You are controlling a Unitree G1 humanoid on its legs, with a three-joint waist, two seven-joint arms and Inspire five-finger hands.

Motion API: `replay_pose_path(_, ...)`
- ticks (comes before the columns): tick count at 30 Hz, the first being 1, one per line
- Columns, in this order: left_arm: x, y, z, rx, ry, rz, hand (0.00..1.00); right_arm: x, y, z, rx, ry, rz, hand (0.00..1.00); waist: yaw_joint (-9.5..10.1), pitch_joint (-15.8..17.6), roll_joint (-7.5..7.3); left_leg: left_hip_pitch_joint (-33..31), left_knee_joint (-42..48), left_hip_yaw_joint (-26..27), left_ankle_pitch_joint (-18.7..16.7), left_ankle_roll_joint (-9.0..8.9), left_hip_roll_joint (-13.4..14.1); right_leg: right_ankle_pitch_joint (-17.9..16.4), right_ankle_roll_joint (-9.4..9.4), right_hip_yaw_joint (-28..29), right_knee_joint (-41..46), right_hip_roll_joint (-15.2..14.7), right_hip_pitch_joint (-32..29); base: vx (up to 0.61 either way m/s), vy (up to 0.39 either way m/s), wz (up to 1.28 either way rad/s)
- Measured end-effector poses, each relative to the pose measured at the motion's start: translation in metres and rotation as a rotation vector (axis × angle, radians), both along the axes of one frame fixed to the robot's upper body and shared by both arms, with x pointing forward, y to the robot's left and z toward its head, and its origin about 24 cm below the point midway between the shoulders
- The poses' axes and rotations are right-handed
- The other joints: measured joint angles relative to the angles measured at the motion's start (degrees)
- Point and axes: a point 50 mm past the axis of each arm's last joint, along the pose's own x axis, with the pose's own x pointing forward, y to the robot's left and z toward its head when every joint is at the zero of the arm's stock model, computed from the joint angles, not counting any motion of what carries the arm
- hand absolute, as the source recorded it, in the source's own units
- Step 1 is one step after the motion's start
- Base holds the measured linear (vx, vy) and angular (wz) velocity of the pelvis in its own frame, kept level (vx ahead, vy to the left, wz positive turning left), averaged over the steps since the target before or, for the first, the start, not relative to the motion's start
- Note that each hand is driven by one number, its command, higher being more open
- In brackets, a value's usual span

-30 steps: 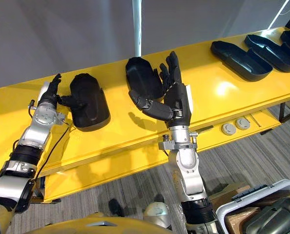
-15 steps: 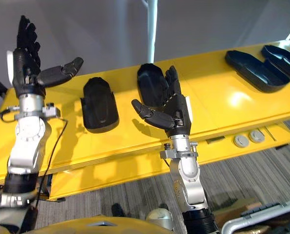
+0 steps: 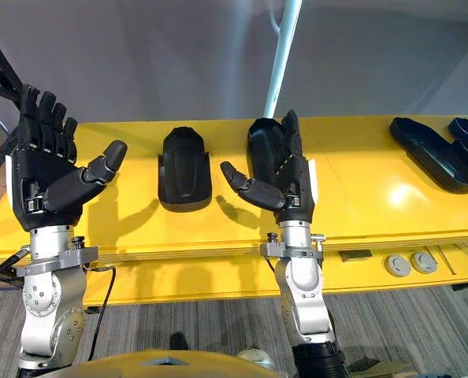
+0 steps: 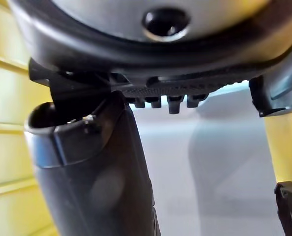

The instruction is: Walk over and take three plastic housings, then place them on the shelf

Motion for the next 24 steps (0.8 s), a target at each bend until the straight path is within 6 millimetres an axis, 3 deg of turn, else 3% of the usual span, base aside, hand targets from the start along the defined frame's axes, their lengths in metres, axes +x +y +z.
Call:
replay_pose_path(4, 0.001, 0.003, -0.005, 0.012, 0.008, -0.002, 1.0, 0.001, -0.015, 0.005, -0.037, -0.021, -0.025, 1.0, 0.27, 1.6, -0.01, 0.0, 0.0, 0.1, 0.0, 0.0, -0.1, -0.6, -0.41, 0.4, 1.2, -0.2, -0.7, -0.01, 0.005, -0.03)
replay_pose_path(8, 0.007, 0.005, -0.022, 0.064, 0.09, -0.021, 1.0, 0.001, -0.034, 0.012, -0.01, -0.047, -0.034, 1.0, 0.84, 3.2, -0.1, -0.3, 0.0, 0.4, 0.1, 0.01, -0.1, -1.5, -0.1, 1.2, 3.0, -0.3, -1.9, -0.01, 0.016, -0.05)
replay_pose_path(11, 0.01, 0.002, -0.03, 0.18, 0.159, -0.046, 1.0, 0.001, -0.041, 0.015, -0.007, -0.058, -0.029, 1.0, 1.26, 3.3, -0.18, -1.0, 0.0, 0.1, 0.1, 0.03, -0.1, -1.7, -0.03, 1.0, 3.0, -0.3, -2.4, 0.03, 0.005, 0.04)
replay_pose_path(16, 0.008, 0.004, -0.036, 0.268, 0.206, -0.082, 1.0, 0.012, -0.041, 0.033, -0.107, -0.109, 0.045, 1.0, 1.34, 4.2, 0.01, -1.2, 0.2, -0.7, 0.4, 0.5, -0.1, -1.4, 0.04, 0.4, 3.3, -0.2, -2.4, 0.06, 0.002, 0.08)
replay_pose_path(20, 0.01, 0.009, -0.05, 0.322, 0.276, -0.07, 1.0, 0.04, -0.035, 0.072, -0.203, -0.218, 0.127, 1.0, 1.59, 4.7, 0.28, -1.2, 0.2, -1.0, 0.6, 0.7, 0.0, -1.4, 0.01, 0.3, 3.3, -0.2, -2.3, 0.02, -0.001, 0.05)
replay_pose_path(22, 0.01, 0.01, -0.052, 0.322, 0.29, -0.07, 1.0, 0.049, -0.03, 0.078, -0.231, -0.212, 0.166, 1.0, 1.85, 4.7, 0.26, -1.2, 0.2, -1.0, 0.6, 0.68, -0.1, -1.4, 0.0, 0.3, 3.4, -0.2, -2.3, 0.0, 0.0, 0.0)
replay_pose_path(24, 0.011, 0.011, -0.052, 0.327, 0.291, -0.067, 1.0, 0.059, -0.025, 0.071, -0.241, -0.119, 0.258, 1.0, 2.79, 4.7, 0.29, -1.2, 0.2, -1.1, 0.5, 0.58, -0.1, -1.6, -0.17, 0.3, 3.7, -0.3, -2.4, 0.0, 0.0, 0.0)
